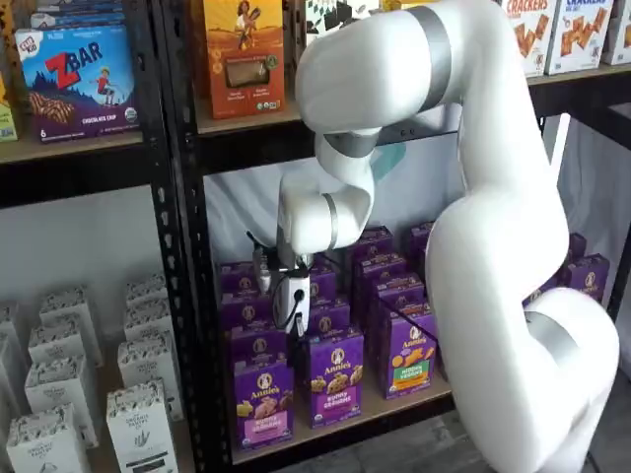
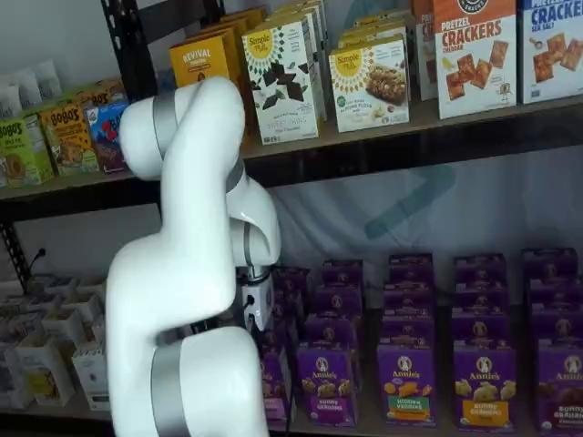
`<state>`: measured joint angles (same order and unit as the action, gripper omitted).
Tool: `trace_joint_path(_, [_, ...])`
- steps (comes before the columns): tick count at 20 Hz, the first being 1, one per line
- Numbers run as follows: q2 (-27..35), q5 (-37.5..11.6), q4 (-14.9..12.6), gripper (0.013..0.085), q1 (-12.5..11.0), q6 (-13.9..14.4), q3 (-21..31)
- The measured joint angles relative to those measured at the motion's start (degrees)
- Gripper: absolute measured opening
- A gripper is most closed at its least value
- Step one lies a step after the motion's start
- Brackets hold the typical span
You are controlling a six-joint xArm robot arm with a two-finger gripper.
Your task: Pick up the purple box with a pink patch in the middle, on the bottom shelf, the first box from the left
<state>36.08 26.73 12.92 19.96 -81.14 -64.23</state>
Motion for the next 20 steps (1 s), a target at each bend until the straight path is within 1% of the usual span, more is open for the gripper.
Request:
trace_joint_path(1, [0.03, -0.54, 1.23, 0.0850, 0.12, -0.99, 0.15])
trace_joint_path(2, [0.33, -2.02, 4.42, 0.0850, 0.65, -3.46, 0.53])
trace_joint_path(3, [0.66, -2.84, 5.91, 0.0850, 1.06, -4.51, 0.63])
trace_joint_path(7, [1.82, -4.23, 7.74, 0.0850, 2.05, -5.28, 0.28])
trace_joint_path(10, [2.89, -5.42, 9.43, 0.0850, 2.60, -6.38, -0.29])
trace_joint_path(14, [4.84, -6.68, 12.77, 0.0850, 2.92, -9.16, -2.01])
trace_joint_path(20, [7.80, -6.22, 11.02, 0.0850, 2.32, -8.02, -5.56])
